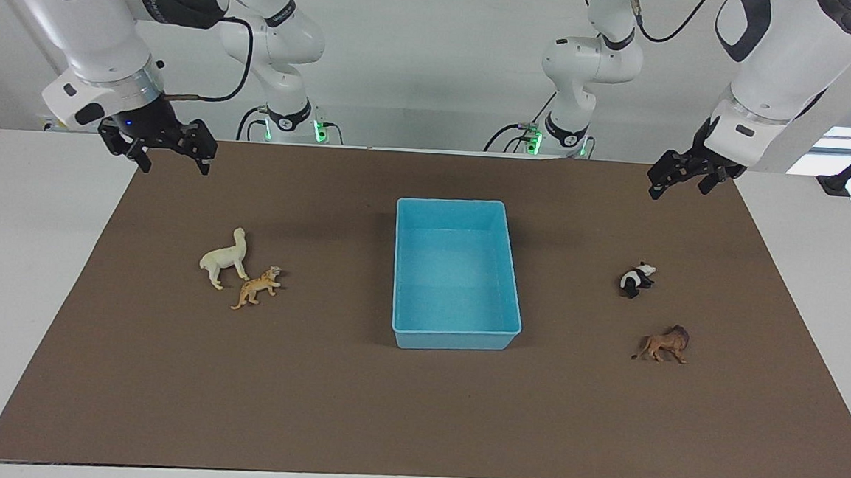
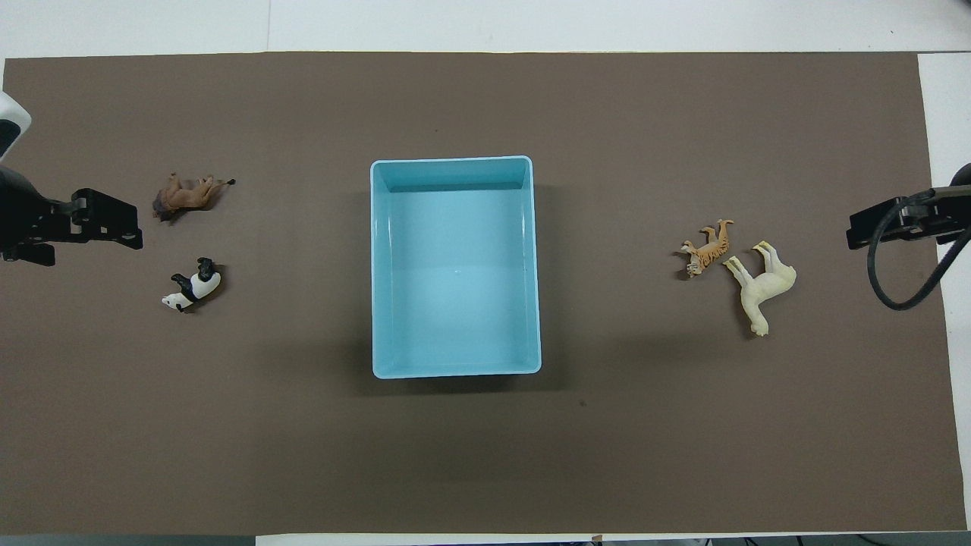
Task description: Put all toys into storage box
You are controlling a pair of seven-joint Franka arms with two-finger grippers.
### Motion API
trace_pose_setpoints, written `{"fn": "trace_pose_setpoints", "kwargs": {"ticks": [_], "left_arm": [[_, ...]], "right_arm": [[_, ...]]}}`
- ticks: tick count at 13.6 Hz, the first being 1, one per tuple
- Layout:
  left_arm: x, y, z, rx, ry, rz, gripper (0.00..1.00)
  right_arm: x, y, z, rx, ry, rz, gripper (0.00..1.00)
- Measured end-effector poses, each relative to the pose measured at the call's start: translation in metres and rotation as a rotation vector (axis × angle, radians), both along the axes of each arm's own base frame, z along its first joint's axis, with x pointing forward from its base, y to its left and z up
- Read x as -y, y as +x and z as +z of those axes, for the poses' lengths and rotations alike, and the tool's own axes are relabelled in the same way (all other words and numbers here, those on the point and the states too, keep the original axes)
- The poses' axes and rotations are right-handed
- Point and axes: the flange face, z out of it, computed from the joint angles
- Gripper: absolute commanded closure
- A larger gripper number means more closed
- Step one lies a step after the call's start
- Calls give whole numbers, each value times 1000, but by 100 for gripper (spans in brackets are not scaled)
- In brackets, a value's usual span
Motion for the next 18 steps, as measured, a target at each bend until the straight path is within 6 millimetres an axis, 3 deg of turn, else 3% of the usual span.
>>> {"fn": "trace_pose_setpoints", "kwargs": {"ticks": [2, 6, 8, 13, 18], "left_arm": [[-20, -1, -18, 58, -1, -8, 0], [-85, -20, -98, 79, -6, -173, 0], [-103, -21, -130, 76, -11, -293, 0], [-92, -8, -202, 11, -42, -468, 0], [-66, -22, -258, 30, -38, -518, 0]], "right_arm": [[0, 0, 0, 0, 0, 0, 0], [0, 0, 0, 0, 0, 0, 0], [0, 0, 0, 0, 0, 0, 0], [0, 0, 0, 0, 0, 0, 0], [0, 0, 0, 0, 0, 0, 0]]}}
